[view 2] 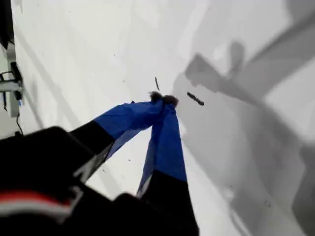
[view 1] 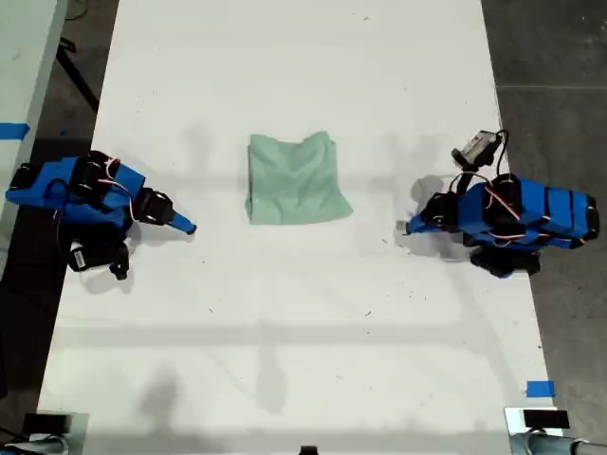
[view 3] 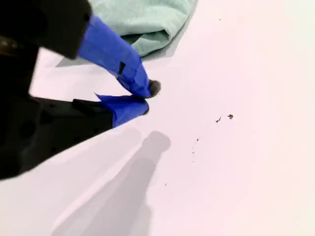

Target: Fold t-shirt

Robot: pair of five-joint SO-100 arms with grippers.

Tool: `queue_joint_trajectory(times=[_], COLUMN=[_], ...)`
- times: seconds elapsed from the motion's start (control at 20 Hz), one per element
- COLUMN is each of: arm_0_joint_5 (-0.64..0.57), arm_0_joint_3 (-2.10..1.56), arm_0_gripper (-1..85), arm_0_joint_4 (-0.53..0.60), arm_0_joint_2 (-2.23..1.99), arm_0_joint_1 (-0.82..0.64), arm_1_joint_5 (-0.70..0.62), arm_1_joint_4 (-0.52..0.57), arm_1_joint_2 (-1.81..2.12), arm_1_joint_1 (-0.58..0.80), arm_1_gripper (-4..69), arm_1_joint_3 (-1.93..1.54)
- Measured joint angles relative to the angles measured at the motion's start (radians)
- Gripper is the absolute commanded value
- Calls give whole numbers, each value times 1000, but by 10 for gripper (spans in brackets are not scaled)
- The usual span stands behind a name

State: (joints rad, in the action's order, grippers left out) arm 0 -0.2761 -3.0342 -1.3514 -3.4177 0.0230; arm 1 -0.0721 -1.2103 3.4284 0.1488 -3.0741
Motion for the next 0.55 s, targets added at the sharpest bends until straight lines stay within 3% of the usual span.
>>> queue_joint_trajectory(times=[0.1, 0.15, 0.55], arm_0_joint_5=[0, 0, 0], arm_0_joint_3=[0, 0, 0], arm_0_gripper=[27, 27, 27], arm_0_joint_4=[0, 0, 0], arm_0_joint_2=[0, 0, 0], arm_0_joint_1=[2, 6, 9], arm_1_joint_5=[-339, -440, -497], arm_1_joint_4=[0, 0, -2], arm_1_joint_2=[-14, -11, -6], arm_1_joint_1=[14, 12, 25], arm_1_gripper=[5, 5, 5], arm_1_joint_3=[0, 0, 0])
